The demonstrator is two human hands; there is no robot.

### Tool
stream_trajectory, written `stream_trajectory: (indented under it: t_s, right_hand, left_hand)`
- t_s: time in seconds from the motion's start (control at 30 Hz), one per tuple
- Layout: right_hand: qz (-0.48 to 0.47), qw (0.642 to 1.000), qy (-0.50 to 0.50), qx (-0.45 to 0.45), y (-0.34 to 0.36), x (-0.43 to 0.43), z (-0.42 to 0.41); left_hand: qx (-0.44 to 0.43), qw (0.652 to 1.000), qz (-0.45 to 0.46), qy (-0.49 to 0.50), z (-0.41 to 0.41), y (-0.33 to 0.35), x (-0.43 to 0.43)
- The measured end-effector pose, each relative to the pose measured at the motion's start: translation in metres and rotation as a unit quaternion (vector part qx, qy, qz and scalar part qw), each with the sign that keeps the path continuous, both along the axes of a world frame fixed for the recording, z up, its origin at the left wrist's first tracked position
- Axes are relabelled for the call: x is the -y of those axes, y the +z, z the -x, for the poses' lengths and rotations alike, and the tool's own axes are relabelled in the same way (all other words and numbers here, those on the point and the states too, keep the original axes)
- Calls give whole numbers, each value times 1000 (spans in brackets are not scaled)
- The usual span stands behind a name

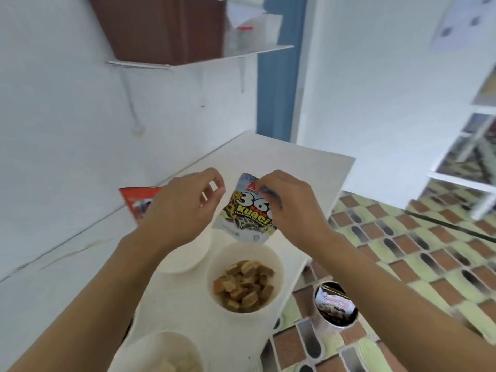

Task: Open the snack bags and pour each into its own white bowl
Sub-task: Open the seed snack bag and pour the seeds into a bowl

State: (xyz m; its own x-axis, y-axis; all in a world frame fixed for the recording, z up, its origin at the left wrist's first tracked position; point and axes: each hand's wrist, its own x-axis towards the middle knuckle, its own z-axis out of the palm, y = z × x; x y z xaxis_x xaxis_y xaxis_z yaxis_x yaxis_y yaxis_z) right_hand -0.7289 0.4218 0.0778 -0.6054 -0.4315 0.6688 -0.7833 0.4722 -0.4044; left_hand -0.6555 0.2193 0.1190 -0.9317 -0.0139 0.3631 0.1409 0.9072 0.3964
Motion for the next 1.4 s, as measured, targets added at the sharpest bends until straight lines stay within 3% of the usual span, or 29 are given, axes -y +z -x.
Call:
stream_trajectory:
  t_s: [0.23, 0.37, 0.57, 0.77, 0.93, 1.17, 1.4]
  right_hand:
    - [-51, 992, -116, -22, -24, -164, 45]
    - [-67, 988, -134, 23, -50, -258, 77]
    - [-81, 982, -126, 114, -117, -347, 130]
    - [-101, 962, -148, 206, -238, -372, 167]
    - [-101, 946, -162, 262, -397, -373, 189]
    - [-134, 929, -140, 316, -601, -356, 226]
    - [-206, 909, -120, 341, -679, -345, 227]
  left_hand:
    - [25, 992, 29, -122, 87, -32, -167]
    - [55, 987, 45, -142, 132, -66, -263]
    - [173, 976, 38, -130, 181, -145, -349]
    - [227, 968, 21, -103, 223, -264, -373]
    - [303, 949, 8, -82, 245, -413, -374]
    - [341, 937, 26, -68, 274, -590, -370]
    - [390, 915, 85, -63, 296, -668, -367]
